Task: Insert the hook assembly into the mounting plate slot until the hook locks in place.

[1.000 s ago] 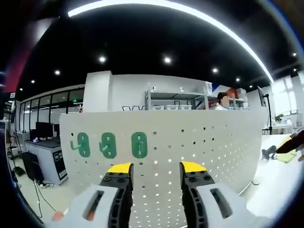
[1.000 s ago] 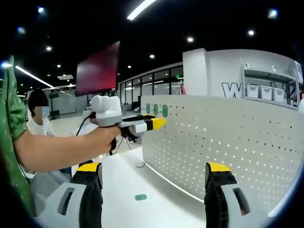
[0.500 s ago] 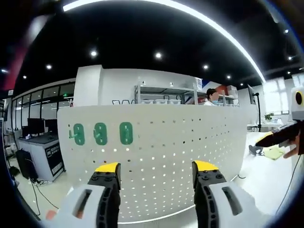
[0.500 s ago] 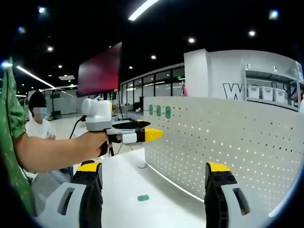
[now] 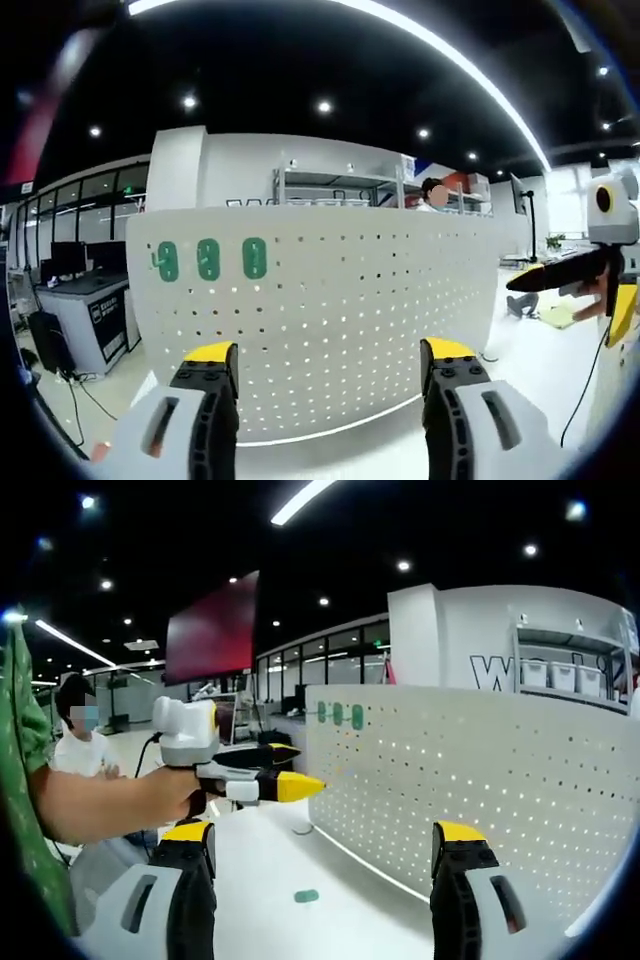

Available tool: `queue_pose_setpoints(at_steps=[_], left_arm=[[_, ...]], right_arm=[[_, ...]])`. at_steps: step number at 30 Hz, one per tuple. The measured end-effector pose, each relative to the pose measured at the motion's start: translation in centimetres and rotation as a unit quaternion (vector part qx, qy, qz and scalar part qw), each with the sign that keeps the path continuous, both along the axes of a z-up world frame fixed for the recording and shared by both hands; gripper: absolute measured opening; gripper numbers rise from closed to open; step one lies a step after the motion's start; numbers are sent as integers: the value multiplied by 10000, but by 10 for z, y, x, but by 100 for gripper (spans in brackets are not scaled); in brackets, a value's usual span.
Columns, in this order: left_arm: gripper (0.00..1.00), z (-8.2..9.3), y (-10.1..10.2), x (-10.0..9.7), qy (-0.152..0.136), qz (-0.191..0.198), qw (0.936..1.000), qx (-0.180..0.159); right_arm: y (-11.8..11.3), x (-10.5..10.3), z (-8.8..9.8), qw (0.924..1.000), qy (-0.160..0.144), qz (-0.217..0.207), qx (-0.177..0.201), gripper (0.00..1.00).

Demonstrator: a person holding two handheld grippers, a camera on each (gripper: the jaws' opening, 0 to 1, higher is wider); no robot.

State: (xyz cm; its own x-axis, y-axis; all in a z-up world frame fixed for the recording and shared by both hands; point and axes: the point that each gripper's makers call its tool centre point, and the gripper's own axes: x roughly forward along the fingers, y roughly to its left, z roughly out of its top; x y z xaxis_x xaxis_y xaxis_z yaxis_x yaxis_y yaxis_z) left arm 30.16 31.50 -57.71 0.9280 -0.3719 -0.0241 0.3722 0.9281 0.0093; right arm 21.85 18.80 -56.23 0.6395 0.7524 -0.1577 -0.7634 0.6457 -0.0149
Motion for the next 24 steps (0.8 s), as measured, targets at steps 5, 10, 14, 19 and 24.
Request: queue_pose_setpoints(at_steps=[5, 10, 14, 19, 24], left_arm=[[76, -3, 2, -14, 13, 4, 10000, -8], [75, -10, 3, -27, 51, -2, 10000, 29], [75, -17, 5, -40, 124, 13, 9999, 27], [75, -25, 6, -57, 192, 5, 9998, 51], [74, -34, 10, -69, 280, 33, 9996, 67]], right_arm=[[1, -4, 0, 10000, -10, 13, -21, 91], [-1, -7, -2, 10000, 0, 1, -57, 91], [-3, -10, -6, 9999, 16, -18, -113, 91], [-5, -15, -14, 9998, 89, -32, -177, 91], [-6, -20, -24, 9995, 191, -24, -236, 90]])
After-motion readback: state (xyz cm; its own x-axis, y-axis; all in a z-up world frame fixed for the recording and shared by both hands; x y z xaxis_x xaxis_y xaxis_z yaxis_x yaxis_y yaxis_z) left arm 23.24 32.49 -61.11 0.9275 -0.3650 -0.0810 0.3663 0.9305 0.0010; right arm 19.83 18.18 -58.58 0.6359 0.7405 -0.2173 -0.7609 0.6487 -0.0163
